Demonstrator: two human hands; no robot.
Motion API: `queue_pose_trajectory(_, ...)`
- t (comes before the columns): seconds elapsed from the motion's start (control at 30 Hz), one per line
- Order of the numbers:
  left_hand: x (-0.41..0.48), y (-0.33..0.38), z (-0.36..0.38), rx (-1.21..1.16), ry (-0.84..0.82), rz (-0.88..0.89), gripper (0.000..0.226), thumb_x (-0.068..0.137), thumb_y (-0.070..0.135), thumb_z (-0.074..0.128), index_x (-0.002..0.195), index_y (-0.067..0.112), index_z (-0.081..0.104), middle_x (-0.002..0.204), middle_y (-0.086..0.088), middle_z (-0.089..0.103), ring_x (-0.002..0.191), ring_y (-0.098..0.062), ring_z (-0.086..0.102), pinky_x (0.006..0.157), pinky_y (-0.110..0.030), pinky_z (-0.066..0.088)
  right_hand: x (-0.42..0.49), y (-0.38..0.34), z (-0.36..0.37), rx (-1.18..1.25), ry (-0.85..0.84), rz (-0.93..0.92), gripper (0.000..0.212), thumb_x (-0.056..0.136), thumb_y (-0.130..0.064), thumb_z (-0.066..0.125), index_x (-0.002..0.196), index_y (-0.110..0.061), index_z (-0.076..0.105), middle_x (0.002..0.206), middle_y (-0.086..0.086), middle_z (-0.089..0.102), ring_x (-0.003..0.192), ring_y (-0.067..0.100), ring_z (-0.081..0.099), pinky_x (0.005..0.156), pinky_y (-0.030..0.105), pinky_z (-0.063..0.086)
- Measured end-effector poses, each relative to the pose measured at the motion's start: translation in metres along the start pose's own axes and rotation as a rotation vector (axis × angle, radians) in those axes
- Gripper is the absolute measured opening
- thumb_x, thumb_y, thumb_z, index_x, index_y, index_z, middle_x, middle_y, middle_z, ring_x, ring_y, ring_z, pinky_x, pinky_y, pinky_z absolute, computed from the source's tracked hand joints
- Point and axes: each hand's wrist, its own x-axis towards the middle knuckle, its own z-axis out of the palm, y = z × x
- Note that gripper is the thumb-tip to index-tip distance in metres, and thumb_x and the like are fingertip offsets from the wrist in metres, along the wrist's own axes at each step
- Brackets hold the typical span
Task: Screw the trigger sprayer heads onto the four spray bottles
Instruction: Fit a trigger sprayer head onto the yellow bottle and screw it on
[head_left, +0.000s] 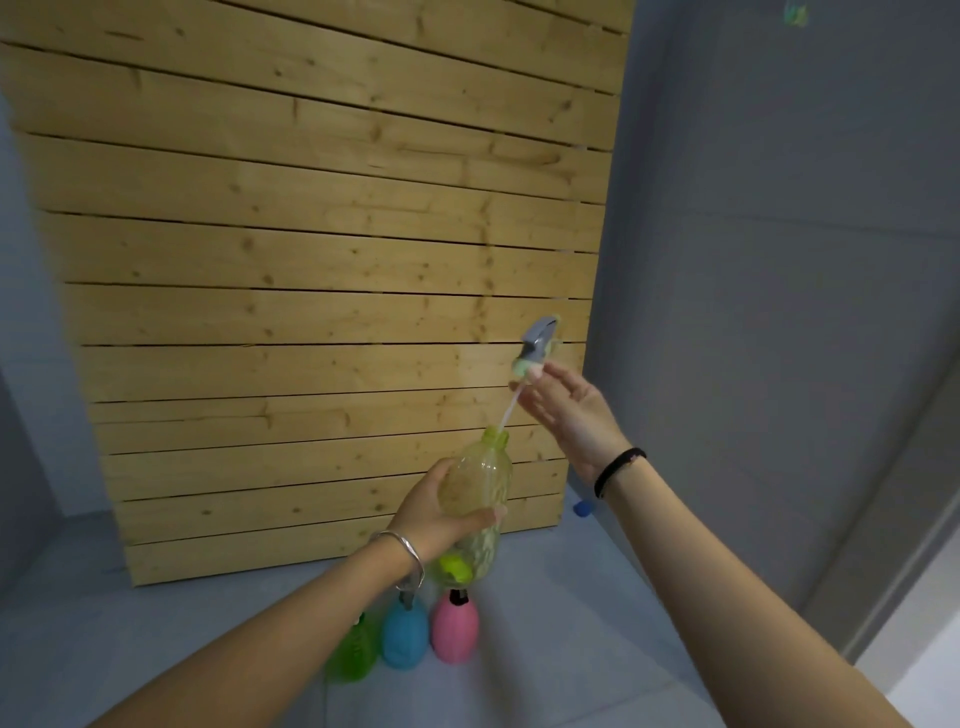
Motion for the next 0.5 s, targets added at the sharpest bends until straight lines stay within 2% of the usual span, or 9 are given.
queue_pose_trajectory(0.1, 0.002, 0.008, -0.005, -0.058, 0.055, 0.039, 0.056, 0.061, 0.032, 0.086, 0.106, 0.038, 0.053, 0.109, 0.01, 0.064, 0.099, -0.004, 0.061, 0.076, -0.015, 0.046, -0.005, 0.013, 0.001, -0.231, -0.119, 0.043, 0.035, 0.088, -0.014, 0.061, 0.123, -0.012, 0.056, 0.111, 0.003, 0.068, 0.107, 0.015, 0.063, 0.093, 0.02, 0.05)
queue_pose_trajectory(0.2, 0.0, 0.013, -0.008, -0.039, 0.051, 0.076, 0.057, 0.06, 0.034, 0.087, 0.105, 0.042, 0.053, 0.105, 0.017, 0.064, 0.094, 0.006, 0.06, 0.071, -0.008, 0.046, -0.007, 0.018, 0.001, -0.35, -0.204, 0.051, 0.02, 0.089, -0.019, 0.06, 0.108, -0.022, 0.066, 0.112, -0.003, 0.069, 0.114, 0.012, 0.06, 0.104, 0.026, 0.042)
queue_pose_trajectory(0.27, -0.002, 0.014, -0.01, -0.039, 0.054, 0.086, 0.054, 0.06, 0.034, 0.087, 0.101, 0.046, 0.053, 0.103, 0.02, 0.064, 0.089, 0.011, 0.06, 0.067, -0.005, 0.046, -0.006, 0.018, 0.0, -0.344, -0.226, 0.052, 0.022, 0.09, -0.02, 0.058, 0.111, -0.019, 0.065, 0.114, -0.002, 0.069, 0.113, 0.011, 0.061, 0.103, 0.024, 0.043)
queue_pose_trajectory(0.33, -0.003, 0.016, -0.01, -0.039, 0.06, 0.094, 0.053, 0.06, 0.035, 0.086, 0.1, 0.046, 0.053, 0.102, 0.019, 0.065, 0.088, 0.009, 0.061, 0.068, -0.008, 0.047, -0.006, 0.016, -0.002, -0.314, -0.26, 0.068, 0.028, 0.092, -0.019, 0.055, 0.119, -0.011, 0.061, 0.12, 0.004, 0.067, 0.112, 0.011, 0.063, 0.094, 0.018, 0.048)
queue_pose_trajectory(0.4, -0.004, 0.017, -0.011, -0.047, 0.044, 0.098, 0.054, 0.059, 0.038, 0.085, 0.102, 0.042, 0.053, 0.1, 0.015, 0.067, 0.086, 0.005, 0.064, 0.069, -0.012, 0.049, -0.006, 0.015, -0.003, -0.324, -0.281, 0.084, 0.032, 0.093, -0.017, 0.053, 0.123, -0.006, 0.058, 0.123, 0.008, 0.065, 0.111, 0.012, 0.063, 0.089, 0.016, 0.05)
queue_pose_trajectory(0.5, -0.005, 0.019, -0.013, 0.0, 0.026, 0.107, 0.061, 0.056, 0.044, 0.082, 0.107, 0.034, 0.051, 0.101, 0.011, 0.067, 0.091, -0.007, 0.066, 0.076, -0.022, 0.053, -0.007, 0.014, -0.003, -0.365, -0.317, 0.097, 0.031, 0.092, -0.015, 0.055, 0.122, -0.007, 0.059, 0.123, 0.008, 0.065, 0.108, 0.01, 0.064, 0.089, 0.016, 0.049)
